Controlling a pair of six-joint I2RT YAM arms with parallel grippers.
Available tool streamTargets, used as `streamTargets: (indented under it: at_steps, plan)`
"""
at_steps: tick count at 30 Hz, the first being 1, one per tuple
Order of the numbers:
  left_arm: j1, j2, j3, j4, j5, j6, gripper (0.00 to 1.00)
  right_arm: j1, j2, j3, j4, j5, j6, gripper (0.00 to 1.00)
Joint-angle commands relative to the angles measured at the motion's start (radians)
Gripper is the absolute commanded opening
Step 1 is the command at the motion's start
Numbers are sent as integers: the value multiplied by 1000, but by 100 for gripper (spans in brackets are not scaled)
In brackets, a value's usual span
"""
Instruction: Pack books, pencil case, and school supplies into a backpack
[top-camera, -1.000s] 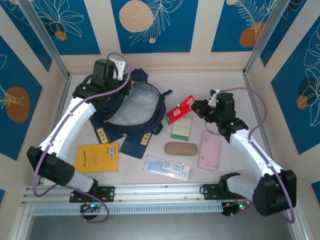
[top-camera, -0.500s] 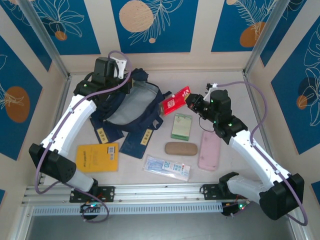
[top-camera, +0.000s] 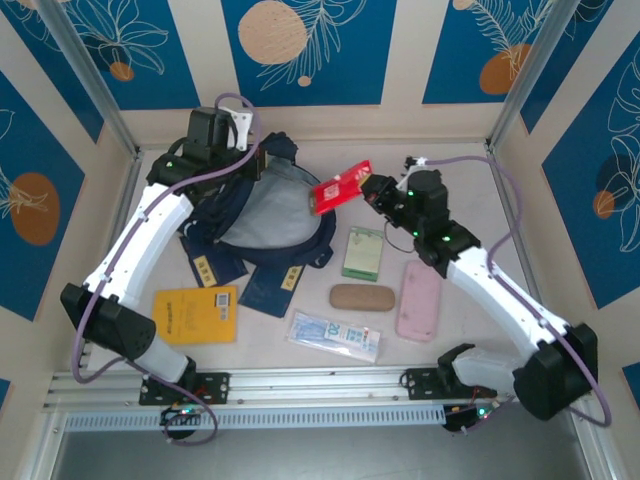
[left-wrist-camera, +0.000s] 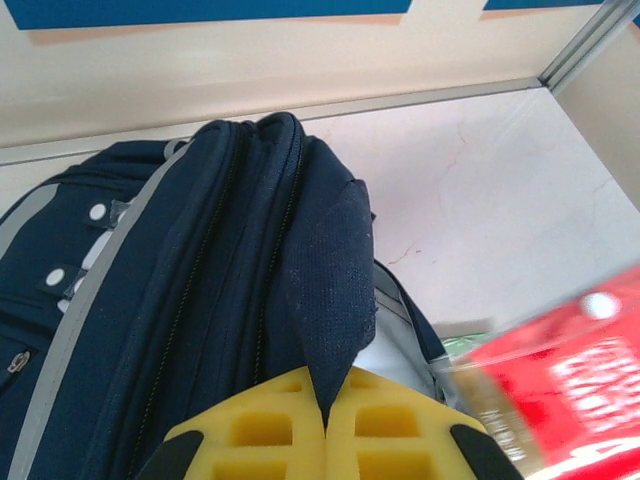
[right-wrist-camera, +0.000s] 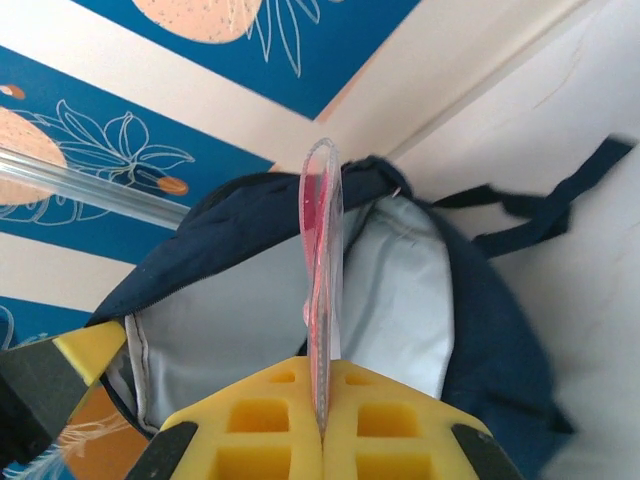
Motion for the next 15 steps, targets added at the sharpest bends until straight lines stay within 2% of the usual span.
streamTargets:
  at_steps: [1, 3, 7, 15]
  plan:
    - [8, -14, 76, 76, 57, -27, 0, 72, 108, -4, 238, 36, 147, 0]
    - [8, -13, 80, 75, 64, -27, 0, 107, 191, 34, 279, 62, 166, 0]
    - [8, -12, 86, 81, 73, -32, 0, 152, 356, 135, 222, 133, 226, 0]
    - [8, -5, 114, 87, 112, -23, 0, 204, 679, 340, 291, 118, 260, 0]
